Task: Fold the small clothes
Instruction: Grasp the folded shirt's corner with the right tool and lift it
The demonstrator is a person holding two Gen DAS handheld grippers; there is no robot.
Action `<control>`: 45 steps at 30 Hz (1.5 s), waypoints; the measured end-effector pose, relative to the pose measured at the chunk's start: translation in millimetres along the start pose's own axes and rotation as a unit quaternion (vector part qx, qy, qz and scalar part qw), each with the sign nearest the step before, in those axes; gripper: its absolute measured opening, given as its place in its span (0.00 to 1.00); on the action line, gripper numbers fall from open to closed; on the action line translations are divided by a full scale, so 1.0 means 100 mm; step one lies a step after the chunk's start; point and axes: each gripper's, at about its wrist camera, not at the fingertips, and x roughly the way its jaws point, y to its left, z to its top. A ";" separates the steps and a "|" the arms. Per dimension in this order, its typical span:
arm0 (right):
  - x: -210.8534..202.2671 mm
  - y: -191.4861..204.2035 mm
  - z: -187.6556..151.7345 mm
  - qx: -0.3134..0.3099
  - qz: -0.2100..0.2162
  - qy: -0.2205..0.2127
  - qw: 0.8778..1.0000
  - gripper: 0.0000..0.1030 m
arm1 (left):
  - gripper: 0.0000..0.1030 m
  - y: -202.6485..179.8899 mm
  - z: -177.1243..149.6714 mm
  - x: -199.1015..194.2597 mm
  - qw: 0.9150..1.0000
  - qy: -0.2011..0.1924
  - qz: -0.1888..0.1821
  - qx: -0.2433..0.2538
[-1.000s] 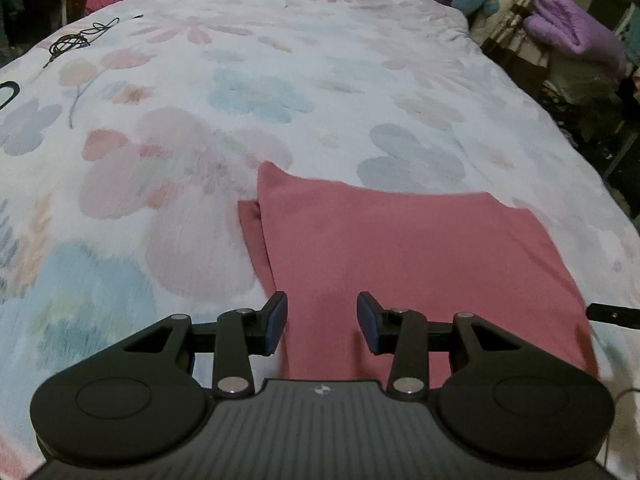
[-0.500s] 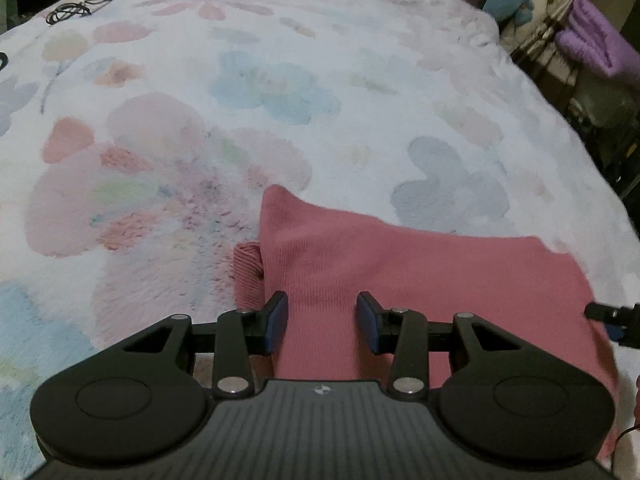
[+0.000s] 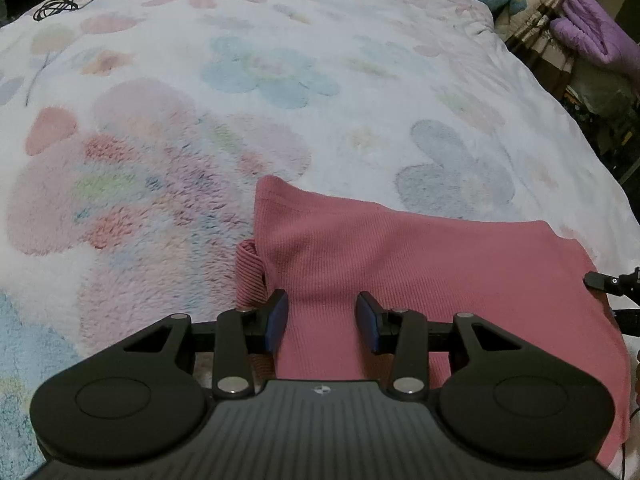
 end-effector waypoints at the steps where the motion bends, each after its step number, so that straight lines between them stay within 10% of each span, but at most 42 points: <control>1: 0.00 -0.05 0.02 0.014 0.005 -0.002 1.000 0.59 | 0.46 0.01 0.01 0.00 1.000 0.001 -0.001 -0.003; 5: 0.01 -0.14 0.04 0.040 0.023 0.002 0.999 0.20 | 0.46 0.02 0.02 0.03 1.000 0.006 -0.004 -0.015; 10: -0.09 0.12 0.04 -0.010 0.017 -0.017 1.000 0.08 | 0.46 0.01 0.06 -0.01 1.000 0.011 -0.001 -0.018; 22: -0.41 1.58 -0.11 -0.117 0.065 -0.022 0.991 0.06 | 0.46 0.02 0.14 -0.29 1.000 -0.008 -0.011 0.000; 33: 0.48 2.83 -0.71 -0.154 0.071 0.065 0.983 0.05 | 0.44 0.30 0.21 -0.37 1.000 -0.006 -0.015 0.016; 45: 1.43 3.07 -1.21 -0.161 0.035 0.136 0.977 0.05 | 0.42 0.49 0.14 -0.26 0.999 0.004 -0.007 0.038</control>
